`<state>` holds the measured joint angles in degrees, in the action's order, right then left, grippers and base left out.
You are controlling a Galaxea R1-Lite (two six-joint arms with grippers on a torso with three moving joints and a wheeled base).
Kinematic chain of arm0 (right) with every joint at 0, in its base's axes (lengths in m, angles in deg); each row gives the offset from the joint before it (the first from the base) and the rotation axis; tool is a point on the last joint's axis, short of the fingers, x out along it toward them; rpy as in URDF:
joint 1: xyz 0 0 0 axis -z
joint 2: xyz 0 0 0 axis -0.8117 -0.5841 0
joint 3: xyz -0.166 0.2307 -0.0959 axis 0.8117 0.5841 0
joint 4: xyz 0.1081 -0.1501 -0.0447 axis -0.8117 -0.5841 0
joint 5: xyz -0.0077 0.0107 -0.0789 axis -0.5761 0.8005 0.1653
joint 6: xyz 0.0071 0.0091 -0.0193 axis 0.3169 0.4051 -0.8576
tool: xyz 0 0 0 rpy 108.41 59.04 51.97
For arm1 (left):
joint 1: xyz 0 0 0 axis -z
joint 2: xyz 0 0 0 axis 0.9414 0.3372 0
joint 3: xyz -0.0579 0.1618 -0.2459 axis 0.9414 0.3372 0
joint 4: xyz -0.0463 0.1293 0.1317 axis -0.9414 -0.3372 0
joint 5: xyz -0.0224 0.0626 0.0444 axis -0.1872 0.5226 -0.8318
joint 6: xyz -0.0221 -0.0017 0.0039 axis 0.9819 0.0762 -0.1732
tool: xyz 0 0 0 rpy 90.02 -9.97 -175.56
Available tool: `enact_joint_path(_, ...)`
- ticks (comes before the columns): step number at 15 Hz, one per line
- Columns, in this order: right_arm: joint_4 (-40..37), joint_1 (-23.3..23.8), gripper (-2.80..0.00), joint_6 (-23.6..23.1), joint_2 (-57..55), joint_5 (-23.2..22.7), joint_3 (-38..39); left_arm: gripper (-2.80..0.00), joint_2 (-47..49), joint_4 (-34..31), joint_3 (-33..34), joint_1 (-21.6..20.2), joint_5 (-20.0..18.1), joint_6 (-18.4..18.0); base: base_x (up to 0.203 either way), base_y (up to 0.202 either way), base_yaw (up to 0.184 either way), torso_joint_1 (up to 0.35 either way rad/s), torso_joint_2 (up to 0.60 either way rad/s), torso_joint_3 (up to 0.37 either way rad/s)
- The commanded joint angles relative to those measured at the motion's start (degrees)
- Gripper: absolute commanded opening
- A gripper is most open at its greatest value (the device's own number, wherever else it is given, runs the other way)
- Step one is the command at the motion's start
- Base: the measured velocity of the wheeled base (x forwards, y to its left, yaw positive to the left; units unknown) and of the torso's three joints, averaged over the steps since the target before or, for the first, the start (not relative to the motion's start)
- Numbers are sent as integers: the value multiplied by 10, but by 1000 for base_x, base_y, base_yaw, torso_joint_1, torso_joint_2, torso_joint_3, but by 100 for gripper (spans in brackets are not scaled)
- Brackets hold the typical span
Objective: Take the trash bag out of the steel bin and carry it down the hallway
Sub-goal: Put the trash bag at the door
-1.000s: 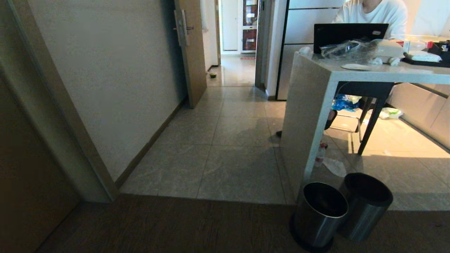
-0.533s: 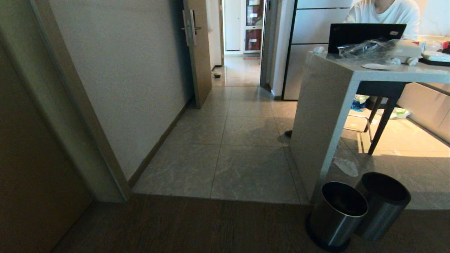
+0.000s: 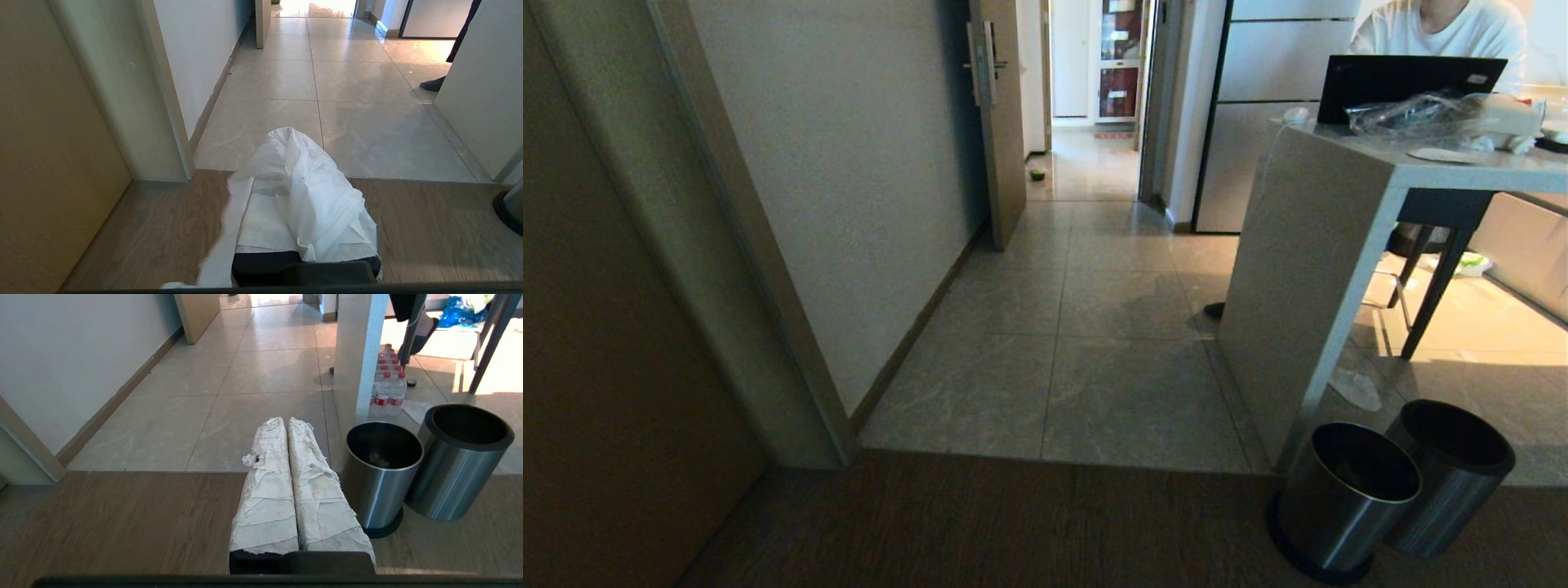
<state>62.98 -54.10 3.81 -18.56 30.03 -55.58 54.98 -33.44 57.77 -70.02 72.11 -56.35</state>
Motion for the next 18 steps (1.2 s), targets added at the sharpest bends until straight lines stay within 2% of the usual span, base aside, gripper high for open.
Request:
enact_joint_path(1,0,-1,-280,0,0,0,0,-280,0,-2,0,0,-2,-1,0,0,0,0,0,0)
enact_joint_path(7,0,0,-280,0,0,0,0,-280,1,-2,-1,0,-2,-14,0,0,0,0,0,0)
enact_joint_path(18,0,0,-280,0,0,0,0,-280,1,-1,-1,0,-2,-15,183,0,2,1,2,1)
